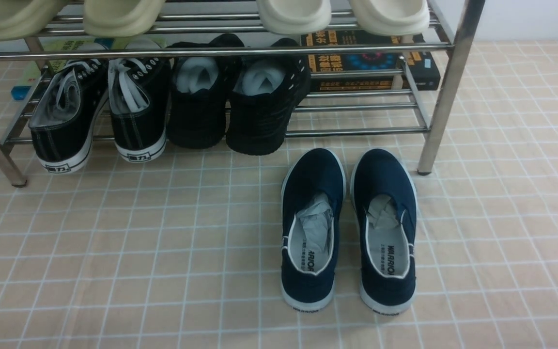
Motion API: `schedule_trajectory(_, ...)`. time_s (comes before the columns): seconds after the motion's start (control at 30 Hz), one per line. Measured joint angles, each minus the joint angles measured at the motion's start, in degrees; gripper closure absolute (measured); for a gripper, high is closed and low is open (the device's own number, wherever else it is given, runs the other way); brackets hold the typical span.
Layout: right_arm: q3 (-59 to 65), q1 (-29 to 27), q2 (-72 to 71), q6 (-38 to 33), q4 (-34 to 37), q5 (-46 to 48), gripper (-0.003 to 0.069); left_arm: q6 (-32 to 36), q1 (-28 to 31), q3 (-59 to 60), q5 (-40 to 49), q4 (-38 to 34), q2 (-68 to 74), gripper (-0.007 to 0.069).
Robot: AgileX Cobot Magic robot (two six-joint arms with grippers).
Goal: Take the shoes off the shelf from the light coffee tablecloth by hand.
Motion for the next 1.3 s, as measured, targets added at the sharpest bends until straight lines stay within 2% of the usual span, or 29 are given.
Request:
schedule_trajectory(0.03, 0.2, -0.4, 0.0, 0.0, -0.1, 0.0, 0.0655, 0.0, 0.0, 0.0, 0.0, 0.0, 0.0, 0.0384)
schedule_trajectory(0.1, 2.3, -5.3, 0.0, 0.3, -1.1, 0.6, 0.0654, 0.0, 0.0, 0.0, 0.1, 0.0, 0.0, 0.0384)
schedule_trajectory(0.17, 3.5, -7.8, 0.0, 0.3, -1.7, 2.0, 0.0651, 0.0, 0.0, 0.0, 0.1, 0.0, 0.0, 0.0384)
schedule_trajectory(0.3, 4.5, -10.4, 0.0, 0.4, -1.9, 2.9, 0.0646, 0.0, 0.0, 0.0, 0.1, 0.0, 0.0, 0.0384)
schedule_trajectory(1.3, 4.3, -10.5, 0.0, 0.6, -1.8, 4.6, 0.0608, 0.0, 0.0, 0.0, 0.1, 0.1, 0.0, 0.0384)
